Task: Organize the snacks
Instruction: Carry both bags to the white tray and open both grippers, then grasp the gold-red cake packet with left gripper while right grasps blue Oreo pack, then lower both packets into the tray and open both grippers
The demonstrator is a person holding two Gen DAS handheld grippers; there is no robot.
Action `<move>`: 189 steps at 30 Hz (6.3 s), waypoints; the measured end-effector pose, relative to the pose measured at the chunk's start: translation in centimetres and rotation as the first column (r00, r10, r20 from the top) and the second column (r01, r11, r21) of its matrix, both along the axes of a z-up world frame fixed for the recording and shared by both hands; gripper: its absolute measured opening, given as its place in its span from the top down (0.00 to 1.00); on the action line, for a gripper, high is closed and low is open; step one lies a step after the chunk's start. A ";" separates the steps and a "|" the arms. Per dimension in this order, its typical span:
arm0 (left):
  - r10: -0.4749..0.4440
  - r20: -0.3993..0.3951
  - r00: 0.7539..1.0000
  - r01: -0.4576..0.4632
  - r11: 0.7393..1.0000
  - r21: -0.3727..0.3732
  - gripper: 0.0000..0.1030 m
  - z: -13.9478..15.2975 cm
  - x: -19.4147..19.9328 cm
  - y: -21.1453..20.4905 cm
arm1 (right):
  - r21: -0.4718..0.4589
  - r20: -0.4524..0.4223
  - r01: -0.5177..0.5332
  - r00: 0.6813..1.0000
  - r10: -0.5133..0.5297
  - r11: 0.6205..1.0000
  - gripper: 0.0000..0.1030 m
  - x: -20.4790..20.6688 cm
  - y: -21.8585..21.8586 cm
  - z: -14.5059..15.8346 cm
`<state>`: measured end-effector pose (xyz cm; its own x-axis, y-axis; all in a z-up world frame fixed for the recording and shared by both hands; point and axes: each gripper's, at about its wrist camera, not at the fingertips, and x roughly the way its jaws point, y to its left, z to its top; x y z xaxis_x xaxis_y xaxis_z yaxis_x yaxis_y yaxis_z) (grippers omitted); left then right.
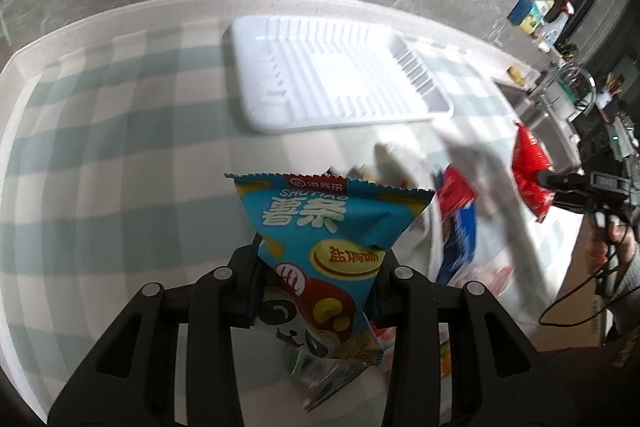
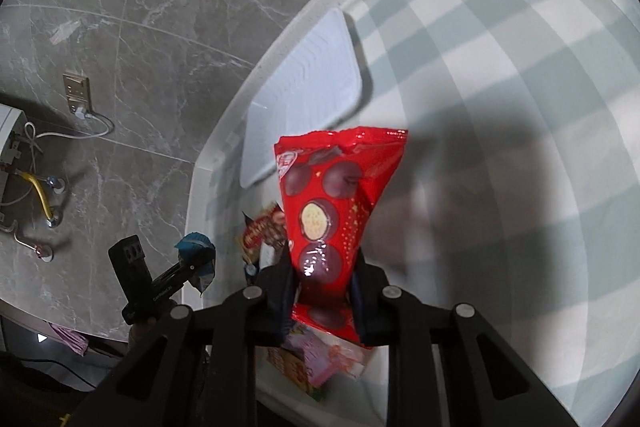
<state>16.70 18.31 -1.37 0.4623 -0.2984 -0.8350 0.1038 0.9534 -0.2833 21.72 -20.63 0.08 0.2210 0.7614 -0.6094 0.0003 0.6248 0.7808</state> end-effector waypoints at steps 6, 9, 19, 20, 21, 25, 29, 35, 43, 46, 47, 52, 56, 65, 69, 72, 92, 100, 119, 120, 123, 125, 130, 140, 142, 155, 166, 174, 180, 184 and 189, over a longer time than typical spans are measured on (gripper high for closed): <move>-0.025 0.004 1.000 0.025 0.999 -0.044 0.65 1.4 3.9 -1.1 | 0.016 -0.002 -0.030 1.000 0.030 0.999 0.76 3.2 1.0 0.3; -0.043 0.003 0.999 0.043 0.997 -0.059 0.65 1.6 6.1 -1.7 | 0.023 0.006 -0.048 0.999 0.048 0.999 0.76 5.3 1.5 0.5; -0.055 -0.027 0.998 0.052 0.994 -0.093 0.65 0.0 15.7 -2.8 | -0.008 0.018 -0.111 0.994 0.111 0.994 0.76 13.0 4.0 -0.5; -0.051 -0.033 0.998 0.048 0.994 -0.095 0.65 -0.3 16.6 -2.7 | -0.013 0.019 -0.120 0.993 0.121 0.993 0.76 13.6 4.4 -0.6; -0.048 -0.039 0.998 0.043 0.994 -0.099 0.65 -0.6 17.6 -2.6 | -0.017 0.019 -0.128 0.992 0.128 0.992 0.76 14.2 4.8 -0.8; -0.027 -0.059 0.998 0.022 0.995 -0.097 0.65 -2.1 20.3 -1.9 | -0.026 0.013 -0.162 0.987 0.162 0.986 0.76 16.7 6.4 -1.8; -0.008 -0.082 0.997 0.002 0.997 -0.083 0.65 -3.9 22.2 -1.4 | -0.041 0.005 -0.193 0.981 0.193 0.980 0.76 18.7 8.1 -2.9; 0.009 -0.082 0.997 -0.013 0.999 -0.046 0.65 -5.5 23.8 -0.8 | -0.077 0.000 -0.233 0.972 0.234 0.969 0.76 20.6 10.1 -4.3; 0.010 -0.101 0.995 -0.007 0.999 0.038 0.63 -7.3 24.8 -1.7 | -0.172 0.003 -0.256 0.966 0.260 0.951 0.72 21.4 11.8 -5.3; 0.001 -0.100 0.995 0.005 0.998 0.066 0.61 -7.6 25.0 -2.4 | -0.211 0.015 -0.251 0.965 0.260 0.945 0.66 21.5 11.8 -5.3; 0.002 -0.097 0.995 0.004 0.998 0.065 0.59 -7.7 25.1 -2.5 | -0.224 0.023 -0.252 0.964 0.263 0.942 0.63 21.4 11.8 -5.1; 0.017 -0.064 0.998 -0.011 0.996 0.087 0.51 -7.6 25.3 -2.8 | -0.285 0.077 -0.254 0.955 0.287 0.924 0.55 21.1 11.5 -4.1; 0.036 -0.026 0.999 -0.034 0.995 0.090 0.50 -6.4 24.8 -2.7 | -0.324 0.121 -0.245 0.947 0.297 0.914 0.50 20.6 11.6 -2.9; 0.054 0.046 0.997 -0.058 0.994 0.094 0.47 -3.8 23.6 -1.9 | -0.347 0.173 -0.228 0.938 0.301 0.910 0.50 19.1 11.7 -0.9; 0.037 0.068 0.997 -0.043 0.996 0.084 0.47 -2.3 21.9 -1.8 | -0.355 0.204 -0.226 0.928 0.311 0.907 0.49 17.8 11.5 0.8; 0.015 0.075 0.997 -0.022 0.996 0.081 0.47 -1.2 19.8 -1.9 | -0.352 0.217 -0.224 0.925 0.312 0.909 0.46 16.4 10.8 2.0; -0.290 -0.072 0.954 0.299 0.938 0.175 0.47 -1.7 5.8 -7.6 | -0.278 0.009 -0.294 0.951 0.308 0.915 0.42 3.5 8.8 -0.8; -0.357 -0.126 0.925 0.376 0.904 0.201 0.47 -3.3 5.6 -9.0 | -0.253 -0.068 -0.299 0.954 0.291 0.920 0.42 1.3 10.1 -3.5; -0.549 -0.144 0.823 0.556 0.728 0.402 0.47 -5.6 5.7 -13.1 | -0.247 -0.091 -0.269 0.963 0.254 0.931 0.42 0.9 11.3 -4.6; -0.550 -0.140 0.823 0.554 0.725 0.409 0.47 -5.7 5.8 -13.1 | -0.250 -0.089 -0.269 0.963 0.255 0.930 0.43 1.0 11.3 -4.6; -0.560 -0.149 0.815 0.569 0.726 0.386 0.57 -6.2 6.1 -13.0 | -0.272 -0.078 -0.273 0.962 0.261 0.923 0.54 1.0 11.5 -4.7; -0.557 -0.160 0.815 0.571 0.724 0.387 0.67 -6.7 6.2 -12.9 | -0.267 -0.077 -0.279 0.960 0.269 0.922 0.67 1.0 11.6 -4.9; -0.554 -0.150 0.819 0.568 0.747 0.345 0.72 -7.2 6.0 -12.6 | -0.229 -0.065 -0.268 0.963 0.260 0.936 0.70 0.9 11.5 -5.1; -0.484 -0.115 0.868 0.497 0.844 0.202 0.72 -5.8 6.6 -10.3 | -0.162 -0.034 -0.201 0.980 0.198 0.966 0.76 1.6 8.8 -4.1; -0.465 -0.099 0.880 0.475 0.864 0.168 0.72 -5.2 6.6 -9.7 | -0.154 -0.030 -0.193 0.981 0.191 0.969 0.76 1.8 8.4 -3.9; -0.356 -0.014 0.935 0.356 0.934 0.024 0.72 -1.1 8.3 -6.6 | -0.104 0.012 -0.151 0.988 0.153 0.983 0.76 4.7 6.8 -1.7; -0.149 0.047 0.988 0.151 0.988 -0.032 0.72 0.5 12.8 -1.1 | -0.114 0.073 -0.177 0.980 0.186 0.978 0.76 10.3 7.8 0.3; -0.042 0.034 0.999 0.045 0.995 -0.085 0.72 -1.0 16.5 1.2 | -0.135 0.080 -0.233 0.966 0.245 0.963 0.76 14.3 9.9 0.1; 0.039 0.007 0.999 -0.038 0.992 -0.120 0.72 -3.1 18.7 2.5 | -0.150 0.071 -0.277 0.954 0.290 0.949 0.76 16.8 12.2 -0.9; 0.073 -0.012 0.997 -0.074 0.988 -0.136 0.72 -4.5 20.3 3.2 | -0.148 0.055 -0.305 0.947 0.315 0.941 0.76 18.1 13.4 -1.8; 0.086 -0.012 0.996 -0.086 0.986 -0.140 0.72 -5.3 21.8 3.2 | -0.156 0.039 -0.332 0.939 0.342 0.930 0.76 18.9 14.6 -2.9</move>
<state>38.46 21.49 -6.66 0.4867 -0.3721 -0.7903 0.0211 0.9095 -0.4152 40.63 -6.01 -2.81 0.0095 0.7025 -0.7116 -0.2771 0.6856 0.6732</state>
